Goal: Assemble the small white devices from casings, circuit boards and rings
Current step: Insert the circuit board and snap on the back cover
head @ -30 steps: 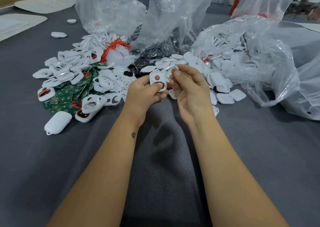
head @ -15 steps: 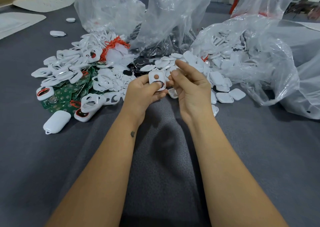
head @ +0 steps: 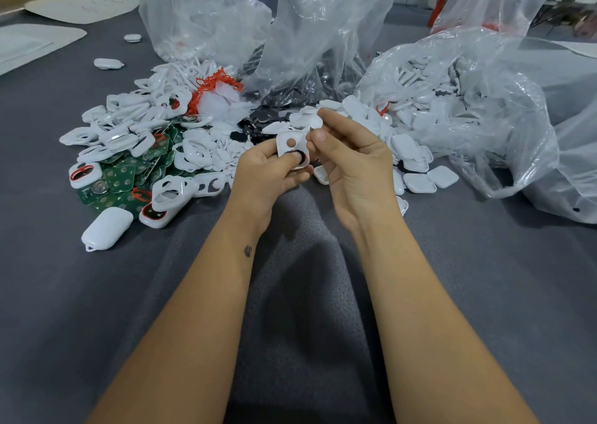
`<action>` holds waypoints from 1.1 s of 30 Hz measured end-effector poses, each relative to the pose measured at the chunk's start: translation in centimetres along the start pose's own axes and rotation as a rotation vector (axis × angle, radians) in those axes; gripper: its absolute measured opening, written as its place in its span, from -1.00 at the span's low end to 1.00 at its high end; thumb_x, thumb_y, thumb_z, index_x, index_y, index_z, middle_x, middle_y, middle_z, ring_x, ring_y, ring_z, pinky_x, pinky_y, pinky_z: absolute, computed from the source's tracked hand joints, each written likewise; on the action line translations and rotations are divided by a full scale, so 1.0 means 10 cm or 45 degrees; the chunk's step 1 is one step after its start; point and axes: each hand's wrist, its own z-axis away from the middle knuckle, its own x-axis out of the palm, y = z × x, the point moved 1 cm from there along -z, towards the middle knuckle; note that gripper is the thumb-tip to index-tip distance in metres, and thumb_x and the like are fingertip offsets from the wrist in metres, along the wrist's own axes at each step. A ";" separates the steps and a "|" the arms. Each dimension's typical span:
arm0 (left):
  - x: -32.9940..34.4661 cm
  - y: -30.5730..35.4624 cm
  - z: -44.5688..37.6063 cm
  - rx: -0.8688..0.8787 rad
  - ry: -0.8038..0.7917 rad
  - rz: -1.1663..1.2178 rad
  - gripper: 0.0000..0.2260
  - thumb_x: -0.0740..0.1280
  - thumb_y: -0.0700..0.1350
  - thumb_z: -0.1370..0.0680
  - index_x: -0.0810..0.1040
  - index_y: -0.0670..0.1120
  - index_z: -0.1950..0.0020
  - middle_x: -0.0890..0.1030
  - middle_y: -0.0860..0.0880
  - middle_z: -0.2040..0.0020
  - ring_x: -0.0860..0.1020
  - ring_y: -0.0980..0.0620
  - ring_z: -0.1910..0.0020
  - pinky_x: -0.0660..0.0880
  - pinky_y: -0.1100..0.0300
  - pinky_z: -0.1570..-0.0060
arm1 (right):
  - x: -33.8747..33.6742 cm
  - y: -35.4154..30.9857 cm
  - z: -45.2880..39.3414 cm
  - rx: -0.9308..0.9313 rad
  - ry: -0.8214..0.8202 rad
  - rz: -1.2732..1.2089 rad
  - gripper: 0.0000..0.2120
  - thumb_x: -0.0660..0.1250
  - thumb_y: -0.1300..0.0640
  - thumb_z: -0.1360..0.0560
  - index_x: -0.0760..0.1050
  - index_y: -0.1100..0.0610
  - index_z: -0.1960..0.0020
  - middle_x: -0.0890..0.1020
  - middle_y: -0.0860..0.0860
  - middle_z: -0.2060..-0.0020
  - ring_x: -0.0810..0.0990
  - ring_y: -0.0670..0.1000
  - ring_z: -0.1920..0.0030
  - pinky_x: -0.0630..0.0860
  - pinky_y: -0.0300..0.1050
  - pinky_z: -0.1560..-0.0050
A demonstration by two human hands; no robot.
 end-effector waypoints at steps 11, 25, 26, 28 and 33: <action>0.02 0.00 0.01 0.041 -0.045 -0.005 -0.82 0.28 -0.33 -0.56 0.63 -0.12 0.01 0.68 0.01 0.22 0.65 0.08 0.20 0.57 0.26 0.15 | 0.07 -0.14 0.03 -0.081 -0.159 -0.108 -0.72 0.34 0.50 -0.39 0.67 0.17 0.13 0.62 0.04 0.32 0.62 -0.04 0.29 0.58 -0.22 0.14; 0.04 0.01 0.01 0.012 -0.017 0.021 -0.83 0.28 -0.35 -0.55 0.61 -0.15 0.00 0.68 0.00 0.24 0.63 0.08 0.25 0.56 0.28 0.20 | 0.09 -0.21 0.09 0.026 -0.131 -0.187 -0.73 0.23 0.38 -0.53 0.56 0.13 0.23 0.65 0.07 0.36 0.61 -0.07 0.38 0.55 -0.30 0.34; 0.04 0.01 0.01 0.010 -0.016 0.028 -0.83 0.28 -0.35 -0.55 0.61 -0.16 -0.01 0.67 -0.01 0.23 0.63 0.08 0.24 0.56 0.28 0.20 | 0.09 -0.21 0.09 0.027 -0.126 -0.183 -0.77 0.23 0.40 -0.53 0.53 0.14 0.19 0.66 0.08 0.35 0.61 -0.07 0.38 0.55 -0.30 0.34; 0.04 0.01 0.01 0.010 -0.018 0.027 -0.84 0.28 -0.35 -0.55 0.61 -0.15 -0.01 0.67 -0.01 0.23 0.63 0.08 0.24 0.57 0.28 0.19 | 0.09 -0.20 0.09 0.019 -0.123 -0.179 -0.80 0.23 0.43 -0.53 0.52 0.17 0.09 0.67 0.09 0.33 0.63 -0.06 0.35 0.56 -0.29 0.30; 0.03 0.00 0.01 0.020 -0.041 0.001 -0.85 0.29 -0.33 -0.55 0.62 -0.14 0.02 0.67 0.01 0.25 0.64 0.10 0.22 0.58 0.27 0.15 | 0.09 -0.19 0.08 -0.011 -0.097 -0.151 -0.76 0.24 0.48 -0.50 0.59 0.22 0.02 0.68 0.12 0.28 0.68 -0.03 0.25 0.60 -0.27 0.19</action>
